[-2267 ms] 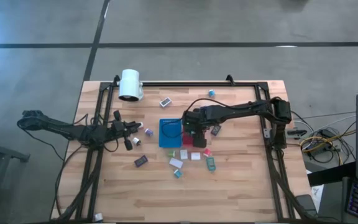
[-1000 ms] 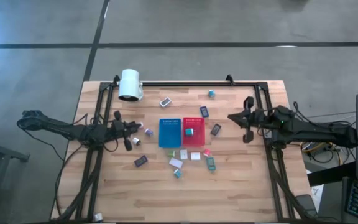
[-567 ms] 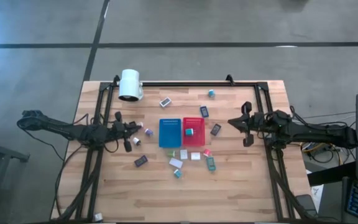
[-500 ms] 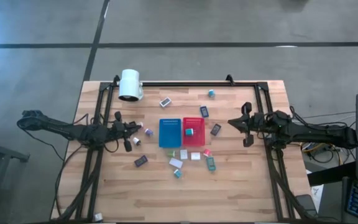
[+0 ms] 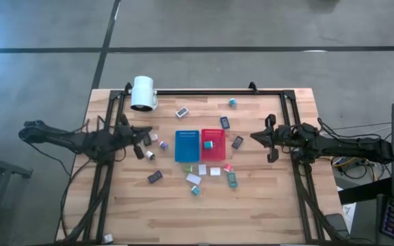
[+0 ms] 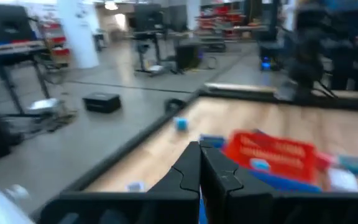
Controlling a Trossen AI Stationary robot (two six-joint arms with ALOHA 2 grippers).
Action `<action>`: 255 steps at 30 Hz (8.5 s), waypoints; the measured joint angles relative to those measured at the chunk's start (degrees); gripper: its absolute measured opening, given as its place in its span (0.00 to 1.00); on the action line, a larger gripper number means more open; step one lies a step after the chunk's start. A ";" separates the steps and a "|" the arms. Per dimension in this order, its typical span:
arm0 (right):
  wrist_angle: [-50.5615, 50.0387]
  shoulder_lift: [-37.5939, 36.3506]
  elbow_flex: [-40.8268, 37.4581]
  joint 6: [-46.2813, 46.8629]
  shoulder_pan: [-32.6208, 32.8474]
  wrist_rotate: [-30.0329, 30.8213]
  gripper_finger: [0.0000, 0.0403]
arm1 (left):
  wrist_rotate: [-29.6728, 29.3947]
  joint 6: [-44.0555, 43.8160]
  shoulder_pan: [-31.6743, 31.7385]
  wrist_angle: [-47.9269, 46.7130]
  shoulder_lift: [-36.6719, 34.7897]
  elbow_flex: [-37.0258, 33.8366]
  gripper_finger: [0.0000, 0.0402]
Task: Pick & Place Office items
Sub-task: Put the white digital timer into the blue bin, then put the blue charger adapter into the red bin
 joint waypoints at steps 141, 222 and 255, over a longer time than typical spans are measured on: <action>-3.61 0.07 -0.04 -0.51 -0.03 0.50 0.03 | 48.99 9.47 42.55 -39.24 32.55 49.36 0.34; -3.57 0.11 -0.42 1.02 -0.04 0.59 0.03 | 53.10 1.14 28.37 -12.94 49.19 25.87 0.34; -3.59 0.11 -0.42 0.89 -0.03 0.59 0.03 | 53.40 1.23 25.17 -14.18 70.32 32.85 0.67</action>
